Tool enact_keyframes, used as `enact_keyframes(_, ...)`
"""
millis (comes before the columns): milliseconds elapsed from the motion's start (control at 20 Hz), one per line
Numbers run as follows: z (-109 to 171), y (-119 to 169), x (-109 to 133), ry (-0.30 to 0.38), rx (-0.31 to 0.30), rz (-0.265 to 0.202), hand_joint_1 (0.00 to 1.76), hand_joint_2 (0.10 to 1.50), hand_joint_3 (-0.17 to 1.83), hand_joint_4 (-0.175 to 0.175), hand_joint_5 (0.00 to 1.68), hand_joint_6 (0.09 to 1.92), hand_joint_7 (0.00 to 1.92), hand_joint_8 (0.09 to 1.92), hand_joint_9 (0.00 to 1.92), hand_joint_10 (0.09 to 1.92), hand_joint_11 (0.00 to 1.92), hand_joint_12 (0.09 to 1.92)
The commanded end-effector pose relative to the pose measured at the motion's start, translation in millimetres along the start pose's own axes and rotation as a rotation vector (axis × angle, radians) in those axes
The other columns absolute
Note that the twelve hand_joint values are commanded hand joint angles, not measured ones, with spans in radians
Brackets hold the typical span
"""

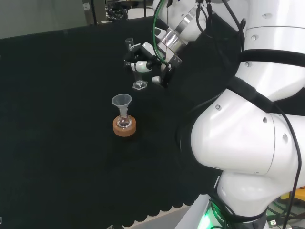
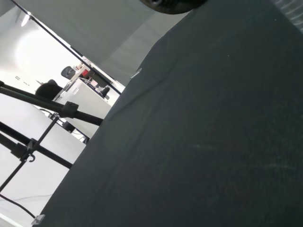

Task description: Put the graduated cylinder back on the table.

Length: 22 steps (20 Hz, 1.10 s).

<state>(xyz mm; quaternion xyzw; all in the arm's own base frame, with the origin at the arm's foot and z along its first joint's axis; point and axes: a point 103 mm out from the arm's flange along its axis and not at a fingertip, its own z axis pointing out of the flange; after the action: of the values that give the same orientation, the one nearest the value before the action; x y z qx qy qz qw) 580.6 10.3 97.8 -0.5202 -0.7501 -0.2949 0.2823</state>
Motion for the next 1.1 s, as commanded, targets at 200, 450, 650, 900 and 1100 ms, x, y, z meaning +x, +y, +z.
enact_keyframes(200,7.7,7.2,-15.8,0.073,-0.021,-0.002,1.25,1.14,0.0,-0.175,0.92,1.1,0.94,1.09,1.37,0.09,1.19,0.76)
enact_keyframes(450,6.6,7.2,-18.6,0.089,-0.019,-0.002,1.24,1.15,0.0,-0.175,0.91,1.12,0.92,1.11,1.35,0.09,1.17,0.77)
enact_keyframes(650,7.1,5.8,-20.8,0.088,-0.014,0.0,1.21,1.15,0.0,-0.175,0.91,1.11,0.91,1.01,1.34,0.09,1.15,0.8)
enact_keyframes(900,9.8,-2.0,-18.4,0.08,0.005,-0.003,1.15,1.13,-0.01,-0.162,0.96,1.04,0.92,0.65,1.31,0.09,1.16,0.83)
enact_keyframes(1100,8.7,-6.3,-18.4,0.066,0.04,-0.006,1.11,1.1,-0.01,-0.043,1.01,0.95,0.86,0.61,1.27,0.09,1.08,0.89)
